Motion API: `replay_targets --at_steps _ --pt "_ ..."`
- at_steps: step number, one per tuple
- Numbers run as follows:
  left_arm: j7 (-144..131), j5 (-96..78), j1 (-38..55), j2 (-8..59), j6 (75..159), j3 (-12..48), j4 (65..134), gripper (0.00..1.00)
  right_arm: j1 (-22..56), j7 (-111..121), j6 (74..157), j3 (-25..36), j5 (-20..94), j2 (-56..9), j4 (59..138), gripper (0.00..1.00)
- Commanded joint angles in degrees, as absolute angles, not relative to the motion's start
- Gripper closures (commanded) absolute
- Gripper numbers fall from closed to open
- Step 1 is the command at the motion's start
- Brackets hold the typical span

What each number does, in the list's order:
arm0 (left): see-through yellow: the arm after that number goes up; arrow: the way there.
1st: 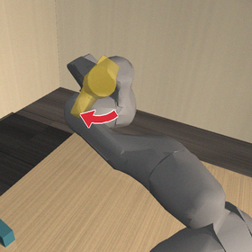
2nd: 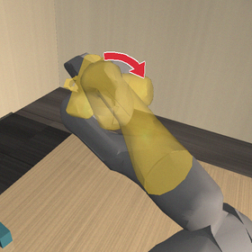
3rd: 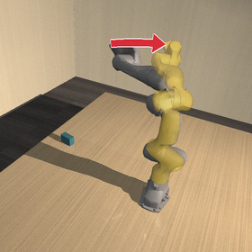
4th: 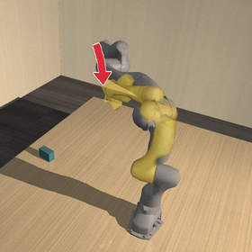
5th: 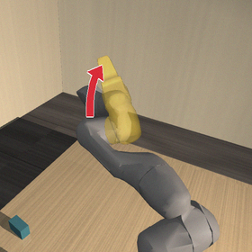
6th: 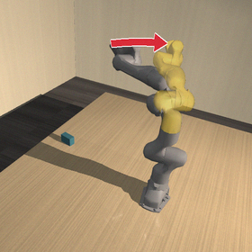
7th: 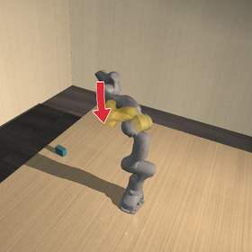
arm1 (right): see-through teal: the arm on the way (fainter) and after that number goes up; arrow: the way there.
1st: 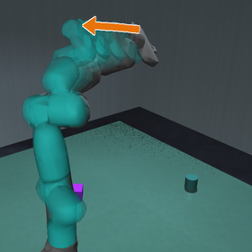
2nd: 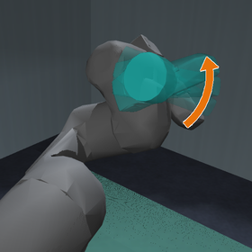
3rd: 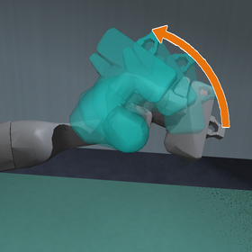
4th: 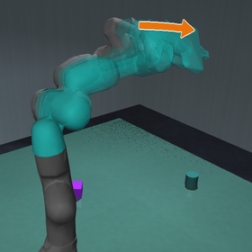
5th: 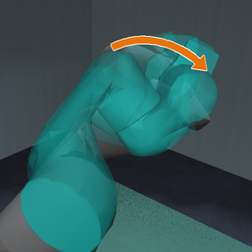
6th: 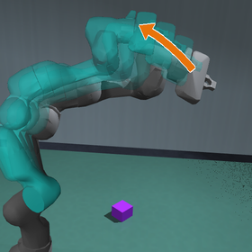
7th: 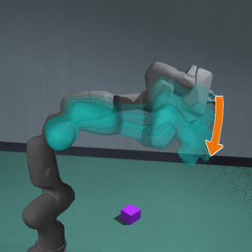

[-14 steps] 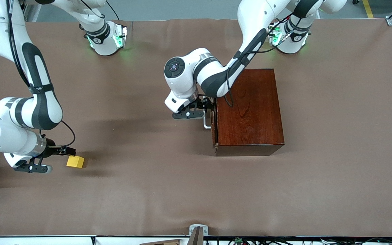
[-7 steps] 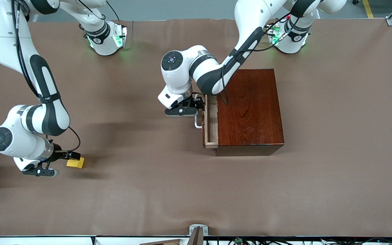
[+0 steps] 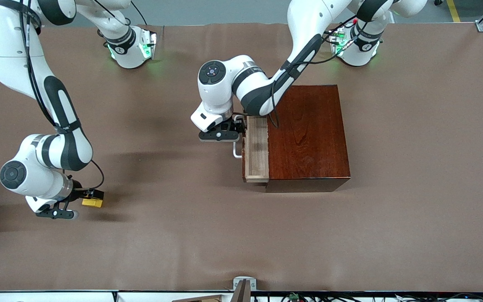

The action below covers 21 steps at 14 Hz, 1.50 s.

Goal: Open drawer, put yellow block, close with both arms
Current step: 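Pull the drawer open with the left gripper while the right gripper grasps the cube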

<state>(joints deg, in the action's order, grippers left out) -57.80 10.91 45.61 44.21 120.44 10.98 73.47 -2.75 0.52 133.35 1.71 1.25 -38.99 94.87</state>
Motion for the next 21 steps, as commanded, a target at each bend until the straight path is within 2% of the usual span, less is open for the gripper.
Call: replay_targets --at_steps 1,6,7,11,13,17,21 --pt "-59.24 7.57 46.23 45.26 124.09 11.43 72.07 0.00 -2.72 -0.09 134.20 1.67 0.44 -41.30 93.08 0.00" --pt "-59.24 6.42 47.28 45.61 126.56 11.60 72.07 0.00 -2.81 -0.09 136.58 1.67 0.35 -42.45 93.08 0.00" --pt "-59.24 5.72 47.46 45.70 127.35 11.60 72.07 0.00 -2.90 -0.09 136.58 1.67 0.35 -42.45 93.16 0.12" --pt "-59.24 3.78 48.78 46.76 131.39 11.51 72.07 0.00 -3.34 -0.09 136.58 1.67 0.53 -42.45 93.16 0.83" --pt "-59.24 3.78 49.57 46.76 133.32 11.51 72.07 0.00 -4.13 0.26 135.79 1.67 0.62 -41.93 93.16 1.00" --pt "-58.89 3.78 50.62 47.28 136.66 11.51 72.07 0.00 -4.39 3.32 135.53 1.67 0.62 -41.49 93.25 1.00" --pt "-58.62 3.78 52.12 47.81 139.82 11.51 71.98 0.00 -5.71 13.07 130.79 1.58 1.14 -38.86 93.25 1.00"
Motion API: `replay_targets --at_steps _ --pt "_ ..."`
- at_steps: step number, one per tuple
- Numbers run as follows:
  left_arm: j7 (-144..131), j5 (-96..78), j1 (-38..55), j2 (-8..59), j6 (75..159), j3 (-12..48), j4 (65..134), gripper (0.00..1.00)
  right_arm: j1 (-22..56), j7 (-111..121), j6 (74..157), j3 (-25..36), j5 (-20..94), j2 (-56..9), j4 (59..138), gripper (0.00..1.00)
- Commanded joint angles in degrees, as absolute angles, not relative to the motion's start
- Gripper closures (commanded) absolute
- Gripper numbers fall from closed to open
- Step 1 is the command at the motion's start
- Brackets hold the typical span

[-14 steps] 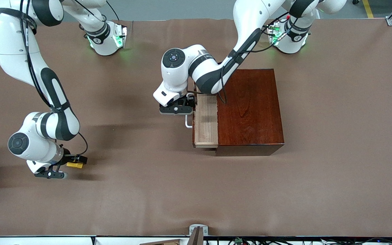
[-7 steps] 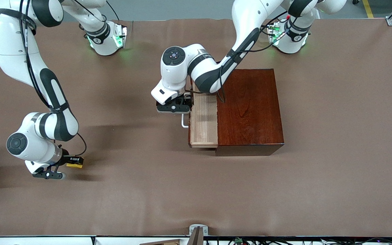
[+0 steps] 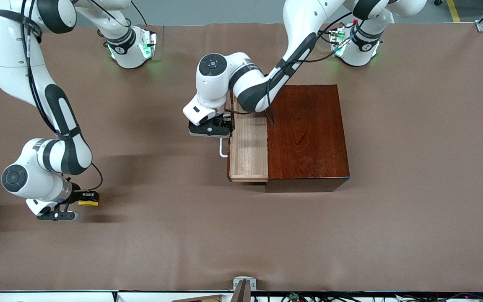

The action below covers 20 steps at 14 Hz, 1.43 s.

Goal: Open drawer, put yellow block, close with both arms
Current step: 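Pull the drawer open with the left gripper while the right gripper grasps the cube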

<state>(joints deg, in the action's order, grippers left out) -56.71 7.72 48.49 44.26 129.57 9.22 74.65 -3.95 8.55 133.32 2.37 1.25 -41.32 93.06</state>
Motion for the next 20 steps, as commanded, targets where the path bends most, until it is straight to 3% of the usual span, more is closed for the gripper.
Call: replay_targets --at_steps 1,10,15,20 --pt "-58.62 3.69 52.55 47.81 140.53 11.60 71.98 0.00 -6.06 15.53 129.39 1.50 1.32 -37.80 93.25 1.00" --pt "-59.50 3.60 53.44 47.20 144.23 11.51 71.46 0.00 -5.89 34.41 126.91 -0.44 1.32 -30.77 93.16 1.00" --pt "-60.21 3.69 52.91 45.62 138.71 10.46 71.19 0.00 -6.15 56.48 126.74 -1.75 1.58 -28.22 93.08 1.00" --pt "-60.12 3.69 51.51 39.74 128.16 8.26 71.02 0.00 -5.02 72.22 121.12 -2.11 1.58 -28.04 89.91 1.00"
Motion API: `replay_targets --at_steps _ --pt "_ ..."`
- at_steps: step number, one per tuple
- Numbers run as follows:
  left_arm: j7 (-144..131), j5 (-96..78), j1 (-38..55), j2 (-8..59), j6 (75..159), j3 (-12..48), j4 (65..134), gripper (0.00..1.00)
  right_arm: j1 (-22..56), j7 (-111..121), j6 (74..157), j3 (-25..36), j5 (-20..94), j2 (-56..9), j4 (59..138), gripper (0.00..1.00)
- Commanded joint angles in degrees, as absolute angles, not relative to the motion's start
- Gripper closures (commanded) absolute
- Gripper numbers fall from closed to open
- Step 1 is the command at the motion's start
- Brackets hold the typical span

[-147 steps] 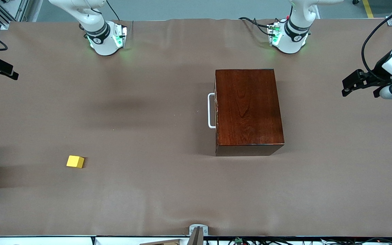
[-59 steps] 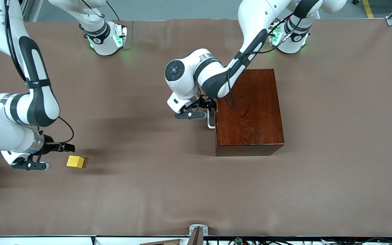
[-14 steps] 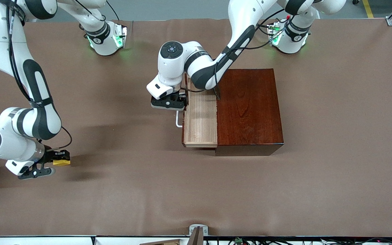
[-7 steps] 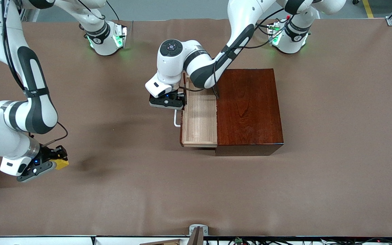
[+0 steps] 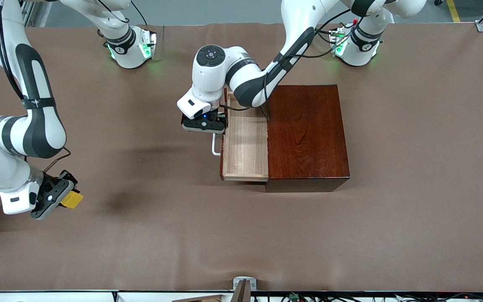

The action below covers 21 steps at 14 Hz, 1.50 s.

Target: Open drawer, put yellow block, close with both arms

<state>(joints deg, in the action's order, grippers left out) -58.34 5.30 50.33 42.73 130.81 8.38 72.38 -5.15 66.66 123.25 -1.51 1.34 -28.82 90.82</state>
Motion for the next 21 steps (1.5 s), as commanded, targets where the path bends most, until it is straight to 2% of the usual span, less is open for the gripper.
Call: replay_targets --at_steps 1,5,9,14,16,21 --pt "-60.12 3.60 51.33 38.77 127.71 8.26 71.10 0.00 -4.57 74.77 120.77 -2.11 1.58 -28.04 89.91 1.00" --pt "-60.12 3.60 50.71 37.27 125.79 8.17 71.10 0.00 -4.31 83.04 120.15 -4.92 1.58 -27.51 89.91 1.00" --pt "-58.37 4.65 44.93 29.20 109.29 8.00 71.45 0.00 -4.31 89.81 118.57 -9.66 1.49 -26.81 89.91 1.00" --pt "-35.64 4.75 33.96 18.65 89.94 7.91 73.47 0.00 -3.87 93.60 117.86 -16.51 0.62 -25.49 89.74 1.00" --pt "-25.98 4.75 27.81 14.35 87.37 8.09 76.45 0.00 -2.21 93.17 116.63 -18.19 0.53 -25.22 89.65 1.00" --pt "-9.06 1.95 11.54 6.16 87.10 8.53 83.49 0.00 6.05 92.73 116.72 -18.11 0.26 -25.22 88.68 1.00"
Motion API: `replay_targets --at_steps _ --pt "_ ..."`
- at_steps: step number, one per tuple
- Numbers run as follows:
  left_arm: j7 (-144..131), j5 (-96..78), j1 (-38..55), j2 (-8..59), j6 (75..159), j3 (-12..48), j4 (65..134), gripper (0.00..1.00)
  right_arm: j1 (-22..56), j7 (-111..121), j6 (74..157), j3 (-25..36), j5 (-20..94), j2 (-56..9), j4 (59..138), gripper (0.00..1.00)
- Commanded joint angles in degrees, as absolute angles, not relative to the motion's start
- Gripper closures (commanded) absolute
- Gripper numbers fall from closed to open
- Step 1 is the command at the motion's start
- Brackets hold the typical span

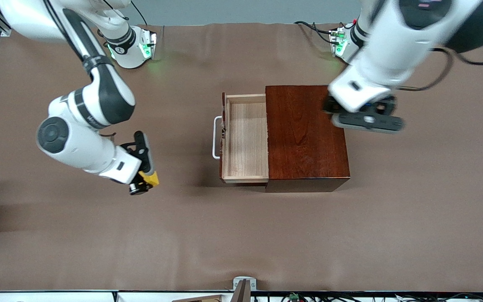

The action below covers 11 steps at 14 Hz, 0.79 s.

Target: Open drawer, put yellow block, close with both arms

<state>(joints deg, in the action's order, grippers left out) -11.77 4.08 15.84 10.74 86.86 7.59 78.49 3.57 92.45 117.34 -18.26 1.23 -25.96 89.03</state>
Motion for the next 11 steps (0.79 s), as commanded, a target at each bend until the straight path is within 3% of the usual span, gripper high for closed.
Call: replay_targets --at_steps 1,5,11 --pt "-8.53 1.15 8.56 5.28 86.49 8.61 84.37 0.00 7.80 92.46 116.72 -18.02 0.18 -25.31 88.33 1.00" --pt "-6.86 1.49 3.08 -0.78 86.57 8.44 90.34 0.00 13.52 86.77 116.98 -17.84 -0.70 -25.84 86.84 1.00" --pt "-4.76 0.44 -0.44 -1.32 88.68 8.09 90.44 0.00 20.56 71.48 117.42 -17.84 -0.88 -27.68 86.14 1.00"
